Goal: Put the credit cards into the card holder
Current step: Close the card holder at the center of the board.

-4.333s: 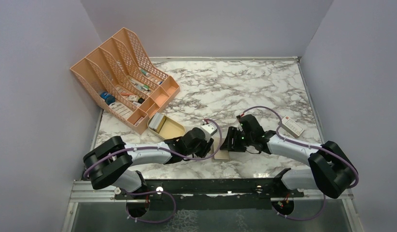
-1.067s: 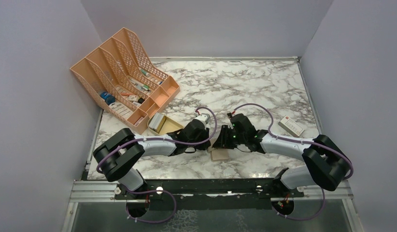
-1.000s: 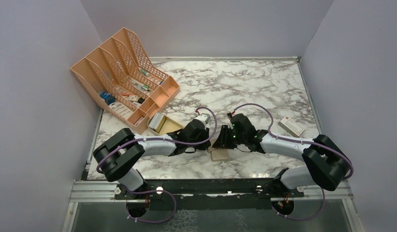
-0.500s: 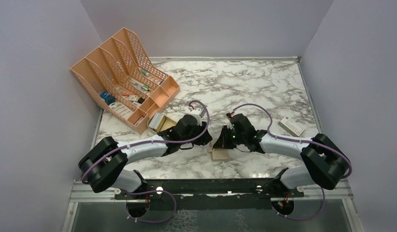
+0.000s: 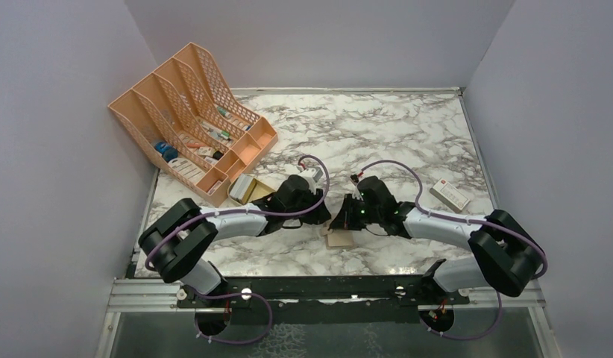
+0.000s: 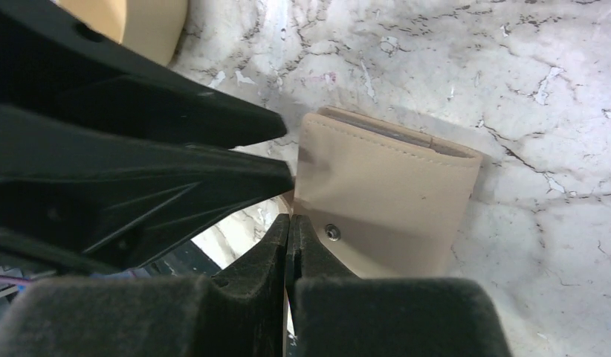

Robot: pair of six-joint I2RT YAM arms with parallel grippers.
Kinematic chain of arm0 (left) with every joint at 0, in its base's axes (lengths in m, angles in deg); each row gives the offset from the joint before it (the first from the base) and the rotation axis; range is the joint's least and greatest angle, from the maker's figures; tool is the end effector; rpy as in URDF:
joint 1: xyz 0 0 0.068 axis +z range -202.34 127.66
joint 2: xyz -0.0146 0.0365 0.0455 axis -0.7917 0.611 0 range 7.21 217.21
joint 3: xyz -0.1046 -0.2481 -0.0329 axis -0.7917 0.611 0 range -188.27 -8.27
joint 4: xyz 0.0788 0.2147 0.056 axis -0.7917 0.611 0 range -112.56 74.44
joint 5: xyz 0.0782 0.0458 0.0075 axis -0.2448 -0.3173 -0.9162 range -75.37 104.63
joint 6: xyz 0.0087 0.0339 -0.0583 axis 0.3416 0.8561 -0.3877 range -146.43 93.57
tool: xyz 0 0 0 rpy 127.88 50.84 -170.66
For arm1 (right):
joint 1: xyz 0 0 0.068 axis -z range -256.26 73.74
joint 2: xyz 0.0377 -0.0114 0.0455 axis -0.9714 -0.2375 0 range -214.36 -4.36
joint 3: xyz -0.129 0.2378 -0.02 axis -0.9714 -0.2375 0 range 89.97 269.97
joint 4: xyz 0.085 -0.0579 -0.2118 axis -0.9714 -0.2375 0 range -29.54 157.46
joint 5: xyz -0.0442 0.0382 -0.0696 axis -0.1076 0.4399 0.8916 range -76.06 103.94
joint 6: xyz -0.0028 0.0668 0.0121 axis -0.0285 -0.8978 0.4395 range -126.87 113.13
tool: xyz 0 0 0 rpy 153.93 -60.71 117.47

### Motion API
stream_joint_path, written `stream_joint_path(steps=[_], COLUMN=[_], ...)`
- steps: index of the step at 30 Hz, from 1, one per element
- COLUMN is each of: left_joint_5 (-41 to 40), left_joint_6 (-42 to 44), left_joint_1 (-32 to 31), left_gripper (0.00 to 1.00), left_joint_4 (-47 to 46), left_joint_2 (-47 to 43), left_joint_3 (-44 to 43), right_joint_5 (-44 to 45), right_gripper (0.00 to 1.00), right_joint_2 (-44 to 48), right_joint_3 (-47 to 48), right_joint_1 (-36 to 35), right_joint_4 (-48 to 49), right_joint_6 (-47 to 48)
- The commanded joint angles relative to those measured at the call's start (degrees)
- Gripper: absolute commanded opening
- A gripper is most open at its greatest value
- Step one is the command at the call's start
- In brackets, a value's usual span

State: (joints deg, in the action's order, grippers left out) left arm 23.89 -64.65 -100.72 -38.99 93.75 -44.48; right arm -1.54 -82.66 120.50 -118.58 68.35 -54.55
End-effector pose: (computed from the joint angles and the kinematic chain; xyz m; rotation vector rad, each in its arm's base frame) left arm 0.1894 -0.2264 0.1753 0.3083 2.3259 -0.9948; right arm 0.1703 0.1748 0.1577 -0.0181 2.6238 0.9838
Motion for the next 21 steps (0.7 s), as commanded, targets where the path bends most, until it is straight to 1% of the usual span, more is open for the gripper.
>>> stream_joint_path(steps=[1,5,12,21], left_joint_5=[1.59,0.41,-1.58,-1.83], left_joint_6=[1.66,2.8,4.23,4.41], left_joint_1=[-0.04,0.01,-0.02,0.02], left_gripper=[0.31,0.3,0.28,0.28], left_joint_4=[-1.93,-1.8,0.75,1.85], left_joint_2=[3.14,5.22,5.83,5.56], left_joint_3=[-1.7,-1.84,-2.54,-2.81], right_joint_5=[1.26,2.87,5.86,7.75], right_gripper=[0.01,0.01,0.01,0.01], right_joint_2=[2.69,3.43,4.3,2.89], right_joint_3=[0.4,0.91,1.12,1.15], right_joint_1=[-0.21,-0.21,-0.21,-0.17], right_joint_4=[-0.63,-2.84,-5.36,-5.2], right_joint_6=[1.47,2.17,3.06,3.53])
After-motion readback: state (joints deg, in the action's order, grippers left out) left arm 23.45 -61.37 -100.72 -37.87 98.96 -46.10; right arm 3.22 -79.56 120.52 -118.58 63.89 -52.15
